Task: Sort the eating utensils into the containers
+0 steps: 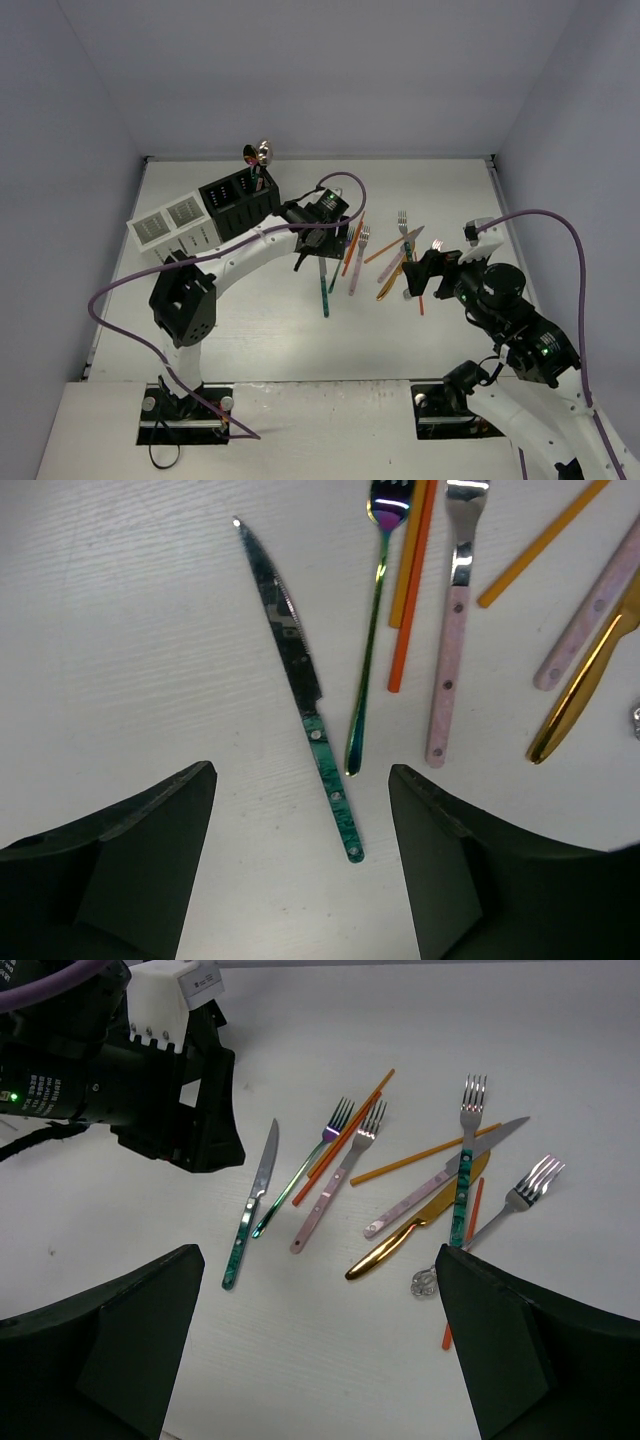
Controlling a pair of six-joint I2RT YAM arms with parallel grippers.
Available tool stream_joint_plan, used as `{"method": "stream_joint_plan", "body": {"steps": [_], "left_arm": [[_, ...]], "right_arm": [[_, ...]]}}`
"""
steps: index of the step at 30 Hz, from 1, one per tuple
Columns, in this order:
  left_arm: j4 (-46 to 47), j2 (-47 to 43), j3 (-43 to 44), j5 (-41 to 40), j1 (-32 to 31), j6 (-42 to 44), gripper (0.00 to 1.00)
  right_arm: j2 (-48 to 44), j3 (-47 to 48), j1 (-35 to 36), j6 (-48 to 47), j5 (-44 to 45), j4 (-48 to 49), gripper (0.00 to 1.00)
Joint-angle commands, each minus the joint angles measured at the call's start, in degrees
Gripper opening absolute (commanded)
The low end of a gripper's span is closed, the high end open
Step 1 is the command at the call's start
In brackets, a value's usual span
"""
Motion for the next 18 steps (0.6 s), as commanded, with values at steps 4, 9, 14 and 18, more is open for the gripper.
{"method": "stream_joint_plan", "body": {"steps": [4, 9, 14, 18], "left_arm": [[6.7, 4.8, 6.5, 3.9, -0.3, 5.6, 0.51], [5.6, 11.4, 14.6, 6.2, 0.1, 8.7, 0.41], [3.5, 17.3, 20.2, 7.4, 1.4, 9.6, 0.41], [3.1, 20.5, 22.5, 9.5, 2.6, 9.8, 0.41]], "right_arm": [[0.4, 2.9, -0.3, 1.4, -0.2, 1.0, 1.0], [0.8, 3.6, -0.4, 1.4, -0.1, 0.4, 1.0], [0.9, 3.2, -0.3, 1.8, 0.4, 0.3, 1.0], [0.9, 3.1, -0.3, 2.1, 0.9, 0.1, 1.0]]}}
